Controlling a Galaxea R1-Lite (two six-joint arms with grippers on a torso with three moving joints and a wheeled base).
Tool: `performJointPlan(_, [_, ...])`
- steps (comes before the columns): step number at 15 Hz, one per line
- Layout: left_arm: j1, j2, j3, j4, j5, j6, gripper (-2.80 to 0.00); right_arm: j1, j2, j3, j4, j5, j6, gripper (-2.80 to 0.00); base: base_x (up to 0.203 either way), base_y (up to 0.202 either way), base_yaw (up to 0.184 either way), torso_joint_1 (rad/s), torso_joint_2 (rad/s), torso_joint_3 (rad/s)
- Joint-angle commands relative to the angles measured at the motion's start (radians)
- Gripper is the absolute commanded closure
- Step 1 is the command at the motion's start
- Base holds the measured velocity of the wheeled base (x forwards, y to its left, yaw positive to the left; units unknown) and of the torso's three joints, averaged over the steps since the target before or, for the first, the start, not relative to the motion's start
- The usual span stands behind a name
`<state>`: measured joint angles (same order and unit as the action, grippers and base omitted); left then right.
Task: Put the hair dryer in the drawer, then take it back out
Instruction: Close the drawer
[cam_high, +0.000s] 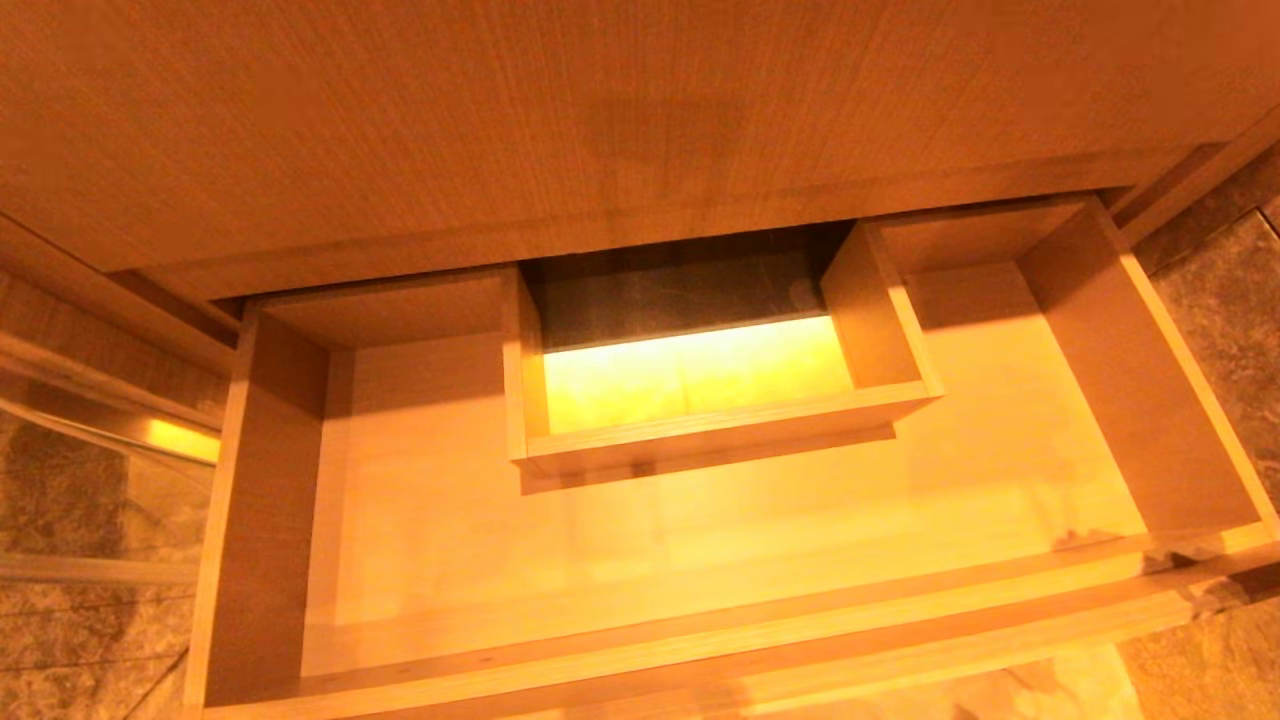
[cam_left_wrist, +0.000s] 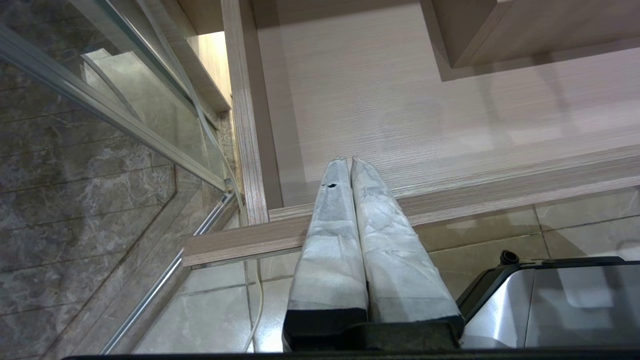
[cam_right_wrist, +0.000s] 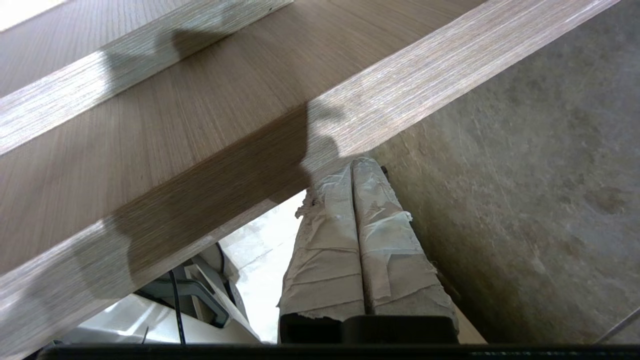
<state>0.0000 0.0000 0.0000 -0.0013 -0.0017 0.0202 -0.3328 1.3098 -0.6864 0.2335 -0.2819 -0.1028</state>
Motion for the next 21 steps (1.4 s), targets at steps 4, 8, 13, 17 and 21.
performJointPlan(4, [0.000, 0.000, 0.002, 0.000, 0.000, 0.000, 0.00, 0.003, 0.005, -0.002, -0.074, -0.002, -0.002, 0.00, 0.000, 0.000, 0.000, 0.000, 0.00, 0.000])
performJointPlan(8, [0.000, 0.000, 0.002, 0.000, 0.000, 0.000, 0.00, 0.004, -0.001, -0.009, -0.112, -0.002, -0.002, 0.00, 0.000, 0.000, 0.000, 0.000, 0.00, 0.000])
performJointPlan(13, [0.000, 0.000, 0.002, 0.000, 0.000, 0.000, 0.00, 0.024, -0.002, -0.023, -0.269, 0.000, -0.008, 0.00, 0.000, 0.000, 0.000, 0.000, 0.00, 0.000])
performJointPlan(17, [0.000, 0.000, 0.002, 0.000, 0.000, 0.000, 0.00, 0.066, 0.003, -0.027, -0.440, -0.001, -0.015, 0.00, 0.000, 0.000, 0.000, 0.000, 0.00, 0.000])
performJointPlan(21, [0.000, 0.000, 0.002, 0.000, 0.000, 0.000, 0.00, 0.075, 0.000, -0.025, -0.491, 0.003, -0.033, 0.00, 0.000, 0.000, 0.000, 0.000, 0.00, 0.000])
